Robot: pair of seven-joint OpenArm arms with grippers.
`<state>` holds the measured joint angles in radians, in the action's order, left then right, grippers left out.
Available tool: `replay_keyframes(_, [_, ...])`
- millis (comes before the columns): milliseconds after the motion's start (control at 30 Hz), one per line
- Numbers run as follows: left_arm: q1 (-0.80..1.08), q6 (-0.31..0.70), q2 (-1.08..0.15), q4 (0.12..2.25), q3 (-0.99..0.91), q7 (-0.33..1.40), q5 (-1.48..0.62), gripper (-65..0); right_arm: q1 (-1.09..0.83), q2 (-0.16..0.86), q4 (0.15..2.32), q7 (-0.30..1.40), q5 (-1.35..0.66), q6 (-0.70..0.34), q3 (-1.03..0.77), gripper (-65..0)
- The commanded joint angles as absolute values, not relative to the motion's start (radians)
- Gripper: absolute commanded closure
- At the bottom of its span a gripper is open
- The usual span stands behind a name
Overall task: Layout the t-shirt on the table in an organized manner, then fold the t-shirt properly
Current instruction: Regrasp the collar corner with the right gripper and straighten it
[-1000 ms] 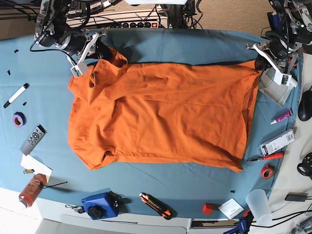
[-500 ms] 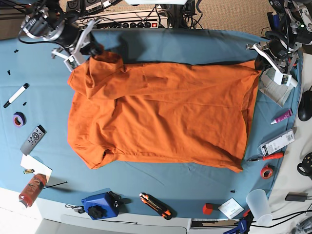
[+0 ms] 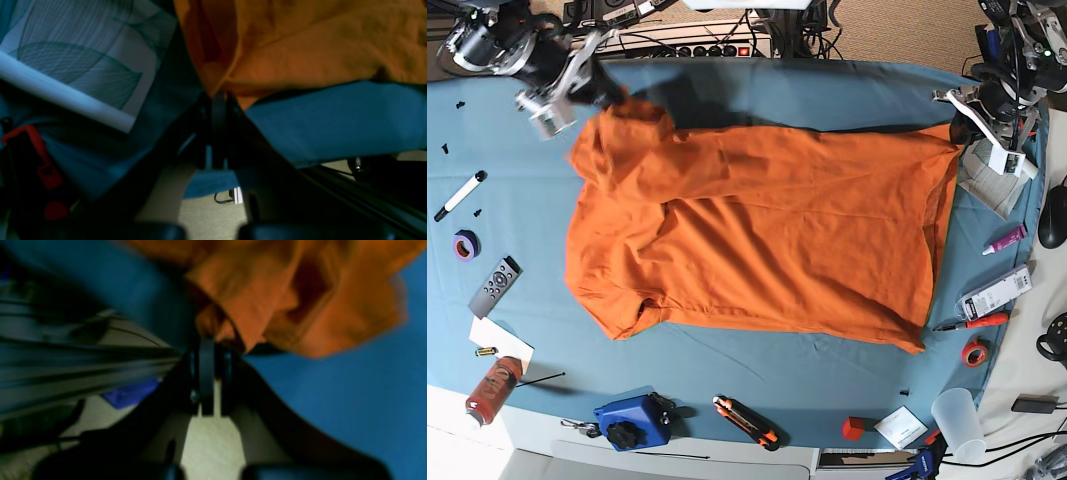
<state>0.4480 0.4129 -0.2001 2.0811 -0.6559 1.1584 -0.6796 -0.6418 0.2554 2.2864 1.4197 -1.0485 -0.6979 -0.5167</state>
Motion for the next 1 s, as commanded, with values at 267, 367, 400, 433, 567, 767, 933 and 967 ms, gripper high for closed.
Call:
replay_keyframes(267, [0.446,0.417,-0.211,2.098,-0.66,1.144,-0.709,0.0,-0.612,0.288,2.304,1.289,-0.924,-0.698,-0.577,0.0])
replay_keyframes(367, [0.446,0.417,-0.211,2.098,-0.66,1.143,-0.712,0.0,-0.593,0.288,2.304,1.24,-0.882,-0.698,-0.577,0.0])
replay_keyframes(400, [0.446,0.417,-0.211,2.098,-0.66,1.143,-0.712,0.0,-0.574,0.288,2.304,1.229,-0.857,-0.698,-0.577,0.0])
replay_keyframes(433, [0.446,0.417,-0.211,2.098,-0.66,1.143,-0.712,0.0,-0.553,0.288,2.302,1.213,-0.834,-0.698,-0.577,0.0])
replay_keyframes(567, [0.446,0.417,-0.211,2.098,-0.66,1.143,-0.712,0.0,-0.444,0.288,2.267,1.128,-0.775,-0.698,-0.577,0.0])
replay_keyframes(767, [0.446,0.417,-0.211,2.098,-0.66,1.143,-0.712,0.0,-0.282,0.289,2.035,1.116,-0.736,-0.698,-0.534,0.0])
replay_keyframes(933, [0.446,0.417,-0.212,2.098,-0.66,1.137,-0.712,0.0,-0.246,0.294,1.943,1.128,-0.736,-0.698,-0.49,-15.8])
replay_keyframes(967, [0.446,0.417,-0.212,2.098,-0.66,1.133,-0.712,0.0,-0.246,0.294,1.943,1.119,-0.741,-0.698,-0.491,-21.1])
